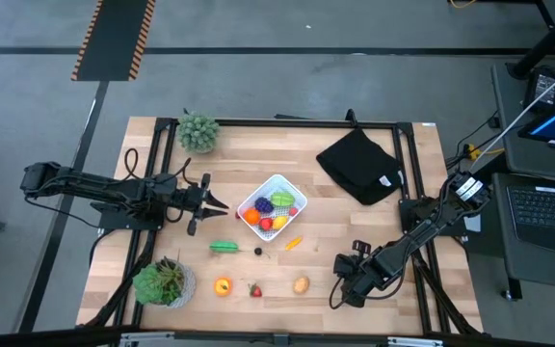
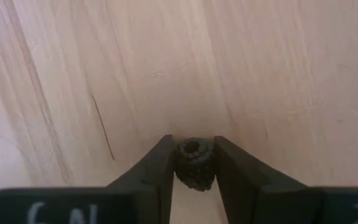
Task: Pick and placing Produce into tupperware
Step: Put the blackberry into the white bin
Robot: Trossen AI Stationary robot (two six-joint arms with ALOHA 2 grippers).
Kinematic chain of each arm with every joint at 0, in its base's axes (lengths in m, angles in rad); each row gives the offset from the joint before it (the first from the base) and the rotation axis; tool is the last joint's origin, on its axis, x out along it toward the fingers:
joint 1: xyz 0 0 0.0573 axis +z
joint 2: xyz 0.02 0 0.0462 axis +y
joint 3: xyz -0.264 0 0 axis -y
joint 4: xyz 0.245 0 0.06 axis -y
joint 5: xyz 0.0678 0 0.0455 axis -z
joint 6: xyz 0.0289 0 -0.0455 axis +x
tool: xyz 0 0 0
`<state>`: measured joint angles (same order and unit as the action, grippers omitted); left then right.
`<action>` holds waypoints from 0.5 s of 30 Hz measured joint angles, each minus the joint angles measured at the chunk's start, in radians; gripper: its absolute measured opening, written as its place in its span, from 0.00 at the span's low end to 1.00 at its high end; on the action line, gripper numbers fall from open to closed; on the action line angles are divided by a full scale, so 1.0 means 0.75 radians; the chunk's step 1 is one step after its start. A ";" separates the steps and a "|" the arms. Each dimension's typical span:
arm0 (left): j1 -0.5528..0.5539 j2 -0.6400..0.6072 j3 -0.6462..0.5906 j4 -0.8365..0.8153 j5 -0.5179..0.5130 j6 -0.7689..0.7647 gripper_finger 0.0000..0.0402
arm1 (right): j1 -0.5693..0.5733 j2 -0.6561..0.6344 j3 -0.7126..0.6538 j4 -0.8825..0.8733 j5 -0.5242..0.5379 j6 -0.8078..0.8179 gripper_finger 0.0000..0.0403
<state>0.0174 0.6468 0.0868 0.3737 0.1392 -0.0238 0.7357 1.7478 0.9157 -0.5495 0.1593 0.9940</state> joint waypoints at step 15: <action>0.000 0.000 0.000 0.000 0.000 -0.001 0.09 | 0.000 -0.094 -0.004 0.020 0.127 0.030 0.24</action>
<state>0.0173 0.6468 0.0868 0.3737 0.1391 -0.0242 0.7357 1.6773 0.9127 -0.5347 0.2547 1.0164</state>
